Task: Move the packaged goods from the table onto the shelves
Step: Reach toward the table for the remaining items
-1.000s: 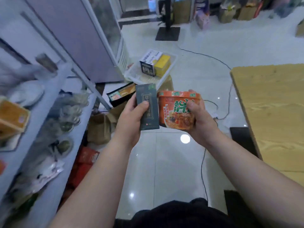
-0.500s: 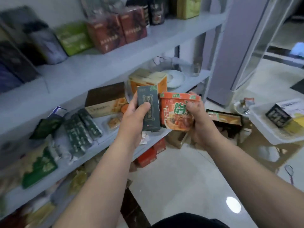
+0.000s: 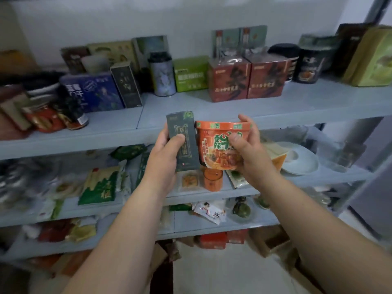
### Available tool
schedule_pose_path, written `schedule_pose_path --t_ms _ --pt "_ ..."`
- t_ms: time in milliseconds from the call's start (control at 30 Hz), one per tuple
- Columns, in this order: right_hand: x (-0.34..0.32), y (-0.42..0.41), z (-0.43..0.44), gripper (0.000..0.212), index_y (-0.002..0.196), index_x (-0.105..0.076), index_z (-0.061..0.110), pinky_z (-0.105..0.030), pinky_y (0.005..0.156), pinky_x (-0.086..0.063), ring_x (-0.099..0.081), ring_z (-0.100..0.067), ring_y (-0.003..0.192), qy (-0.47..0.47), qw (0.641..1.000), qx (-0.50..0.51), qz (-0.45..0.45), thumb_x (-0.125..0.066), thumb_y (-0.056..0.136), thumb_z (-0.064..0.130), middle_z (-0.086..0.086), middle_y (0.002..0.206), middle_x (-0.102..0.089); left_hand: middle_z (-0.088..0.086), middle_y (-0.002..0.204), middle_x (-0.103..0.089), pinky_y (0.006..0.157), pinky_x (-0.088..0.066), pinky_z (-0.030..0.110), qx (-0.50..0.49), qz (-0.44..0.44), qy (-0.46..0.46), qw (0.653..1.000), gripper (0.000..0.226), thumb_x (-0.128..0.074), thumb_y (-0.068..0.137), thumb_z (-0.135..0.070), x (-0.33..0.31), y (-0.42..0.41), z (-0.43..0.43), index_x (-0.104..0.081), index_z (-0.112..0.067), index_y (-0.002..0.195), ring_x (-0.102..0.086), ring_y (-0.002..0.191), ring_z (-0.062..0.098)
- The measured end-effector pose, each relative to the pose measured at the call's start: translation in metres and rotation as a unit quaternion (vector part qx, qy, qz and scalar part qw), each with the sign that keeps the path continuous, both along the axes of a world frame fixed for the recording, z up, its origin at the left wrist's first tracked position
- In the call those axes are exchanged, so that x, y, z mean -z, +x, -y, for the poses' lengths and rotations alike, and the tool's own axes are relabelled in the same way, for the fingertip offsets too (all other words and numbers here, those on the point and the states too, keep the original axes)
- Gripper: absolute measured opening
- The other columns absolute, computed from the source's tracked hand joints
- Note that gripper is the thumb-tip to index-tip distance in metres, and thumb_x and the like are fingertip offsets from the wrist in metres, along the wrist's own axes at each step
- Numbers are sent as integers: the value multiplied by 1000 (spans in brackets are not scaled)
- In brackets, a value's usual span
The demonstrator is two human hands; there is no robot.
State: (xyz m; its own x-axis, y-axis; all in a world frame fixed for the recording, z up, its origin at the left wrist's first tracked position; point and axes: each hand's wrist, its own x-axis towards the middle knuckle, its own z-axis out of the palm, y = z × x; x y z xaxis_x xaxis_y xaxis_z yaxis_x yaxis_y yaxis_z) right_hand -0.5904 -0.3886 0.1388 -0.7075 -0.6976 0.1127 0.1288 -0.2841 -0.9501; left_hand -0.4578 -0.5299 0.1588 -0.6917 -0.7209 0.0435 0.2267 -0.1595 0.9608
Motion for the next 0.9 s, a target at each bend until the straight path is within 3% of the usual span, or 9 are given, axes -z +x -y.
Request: schedule_pose_path --t_ms 133,233,300,367,500,600,733,833,900 --pt "-19 -20 24 89 142 -34 41 -49 91 -58 -69 -23 112 22 994 -46 -96 -79 67 50 -6 132 -59 4 106 -73 70 -59 40 -65 -17 -14 998 31 -48 103 -16 -7 0 5 -60 -24 131 -70 93 23" --pt "-30 -26 43 90 142 -33 38 -36 82 -60 -70 -16 107 14 988 -71 -139 -78 65 51 -2 130 -58 4 112 -73 87 -58 51 -110 -13 -53 992 33 -47 103 -13 -11 1 14 -58 -25 132 -70 98 25" --pt "-36 -31 54 88 140 -33 40 -35 81 -60 -69 -15 108 11 982 -82 -168 -79 66 50 1 130 -58 3 125 -69 94 -54 58 -141 -4 -90 986 47 -53 99 -17 -16 3 23 -48 -39 140 -69 108 24" --pt "-41 -37 67 84 138 -32 40 -30 81 -60 -67 -11 108 11 975 -81 -208 -81 70 44 7 128 -55 3 138 -60 94 -55 53 -166 25 -162 972 67 -58 93 -23 -23 5 35 -33 -62 141 -66 115 25" --pt "-43 -56 104 65 126 -35 37 -32 103 -50 -49 -17 128 33 929 25 -367 -80 79 40 1 138 -42 -2 131 -59 84 -59 33 -169 69 -277 943 66 -53 99 -4 -32 -12 72 -34 -53 139 -66 107 14" --pt "-37 -76 134 50 126 -46 26 -27 114 -33 -28 -26 142 88 838 73 -534 -75 87 39 -12 155 -17 5 138 -49 102 -52 45 -180 148 -364 902 64 -55 95 -5 -38 -35 113 -39 -52 134 -57 117 18" --pt "-28 -101 171 48 126 -53 10 -54 114 -34 -30 -45 139 132 742 163 -636 -72 87 33 -25 145 -36 9 155 -28 111 -37 31 -165 213 -512 816 58 -54 94 1 -38 -63 160 -41 -23 145 -41 133 18" --pt "-26 -111 194 43 127 -58 8 -59 105 -41 -38 -50 133 158 719 173 -654 -70 88 23 -29 135 -45 20 151 -33 112 -39 51 -189 215 -623 728 61 -59 84 5 -30 -89 188 -45 -4 143 -42 133 38" --pt "-26 -113 203 47 132 -59 11 -61 105 -42 -34 -51 138 181 714 176 -652 -69 87 13 -29 136 -45 20 152 -35 108 -41 57 -177 240 -642 706 70 -64 82 3 -26 -105 199 -40 -2 147 -45 128 45"
